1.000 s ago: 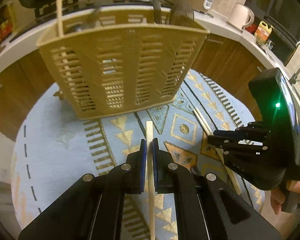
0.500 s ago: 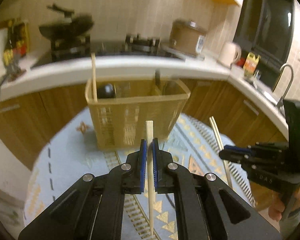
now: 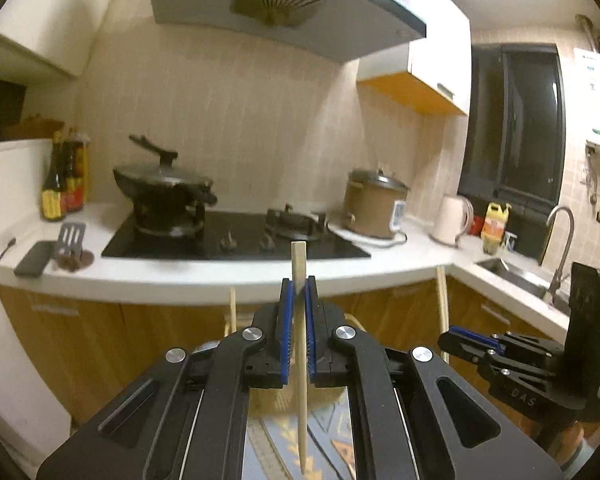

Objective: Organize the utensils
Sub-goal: 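Carry the chopstick with the left tool while the right tool carries the pair over the caddy, then open the left tool over the caddy while the right tool drops the chopstick pair in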

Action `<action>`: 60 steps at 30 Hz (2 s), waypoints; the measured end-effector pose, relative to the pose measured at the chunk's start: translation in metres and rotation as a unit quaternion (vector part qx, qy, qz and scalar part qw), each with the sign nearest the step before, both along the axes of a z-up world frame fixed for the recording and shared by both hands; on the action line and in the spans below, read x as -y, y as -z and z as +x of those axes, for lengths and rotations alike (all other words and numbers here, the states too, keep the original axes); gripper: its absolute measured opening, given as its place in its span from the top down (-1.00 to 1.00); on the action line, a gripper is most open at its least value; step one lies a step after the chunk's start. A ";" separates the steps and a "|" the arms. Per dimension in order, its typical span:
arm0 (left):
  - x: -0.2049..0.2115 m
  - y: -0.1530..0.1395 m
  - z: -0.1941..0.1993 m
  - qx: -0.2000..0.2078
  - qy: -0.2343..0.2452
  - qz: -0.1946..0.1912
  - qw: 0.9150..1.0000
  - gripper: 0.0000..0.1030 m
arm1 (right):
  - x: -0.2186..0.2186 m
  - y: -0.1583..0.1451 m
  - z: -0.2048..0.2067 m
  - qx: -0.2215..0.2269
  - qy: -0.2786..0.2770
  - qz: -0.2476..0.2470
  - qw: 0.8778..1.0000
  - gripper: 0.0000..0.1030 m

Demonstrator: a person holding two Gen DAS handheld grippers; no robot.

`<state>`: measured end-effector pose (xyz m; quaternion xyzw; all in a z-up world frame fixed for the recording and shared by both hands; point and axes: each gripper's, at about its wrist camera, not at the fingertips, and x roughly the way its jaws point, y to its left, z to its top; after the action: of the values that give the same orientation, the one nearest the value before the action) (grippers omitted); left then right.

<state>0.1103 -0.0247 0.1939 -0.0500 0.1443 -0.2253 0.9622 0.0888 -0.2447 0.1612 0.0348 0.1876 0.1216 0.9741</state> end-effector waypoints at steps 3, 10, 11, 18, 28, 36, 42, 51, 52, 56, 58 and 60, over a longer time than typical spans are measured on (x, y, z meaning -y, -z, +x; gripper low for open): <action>0.001 -0.010 0.009 0.013 -0.007 -0.007 1.000 0.93 | -0.001 -0.010 0.001 0.049 0.009 0.000 0.999 0.81; 0.010 -0.018 0.031 0.057 -0.030 -0.010 0.998 0.93 | -0.006 -0.022 0.019 0.113 0.025 -0.019 0.993 0.81; 0.010 -0.017 0.034 0.063 -0.033 -0.006 0.997 0.93 | -0.007 -0.024 0.022 0.118 0.028 -0.023 0.992 0.81; 0.014 -0.023 0.060 0.097 -0.048 0.007 0.994 0.93 | -0.005 -0.025 0.054 0.138 0.042 -0.038 0.989 0.81; 0.008 -0.006 0.109 0.096 -0.062 -0.010 0.993 0.92 | -0.003 -0.006 0.110 0.149 0.059 -0.046 0.986 0.81; 0.005 0.019 0.135 0.083 -0.060 -0.027 0.994 0.93 | 0.009 0.025 0.140 0.124 0.065 -0.028 0.990 0.81; 0.009 0.035 0.140 0.071 -0.058 -0.023 0.996 0.93 | 0.014 0.042 0.148 0.112 0.059 -0.017 0.992 0.80; -0.007 0.052 0.125 0.034 -0.045 -0.032 0.998 0.45 | 0.014 0.053 0.128 0.086 0.045 -0.022 0.995 0.72; -0.012 0.052 0.121 0.028 -0.044 -0.033 0.998 0.44 | 0.015 0.052 0.122 0.082 0.044 -0.024 0.995 0.49; -0.026 0.050 0.102 0.016 -0.044 -0.041 0.998 0.38 | 0.018 0.043 0.098 0.079 0.046 -0.027 0.995 0.19; -0.030 0.048 0.092 0.007 -0.047 -0.037 0.998 0.38 | 0.020 0.035 0.085 0.075 0.050 -0.025 0.996 0.19; -0.032 0.045 0.082 -0.013 -0.041 -0.029 0.999 0.38 | 0.020 0.024 0.070 0.068 0.058 -0.030 0.996 0.19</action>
<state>0.1925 0.0077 0.1487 -0.0865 0.1482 -0.1889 0.9669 0.1584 -0.2651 0.1376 0.0080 0.1222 0.0617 0.9905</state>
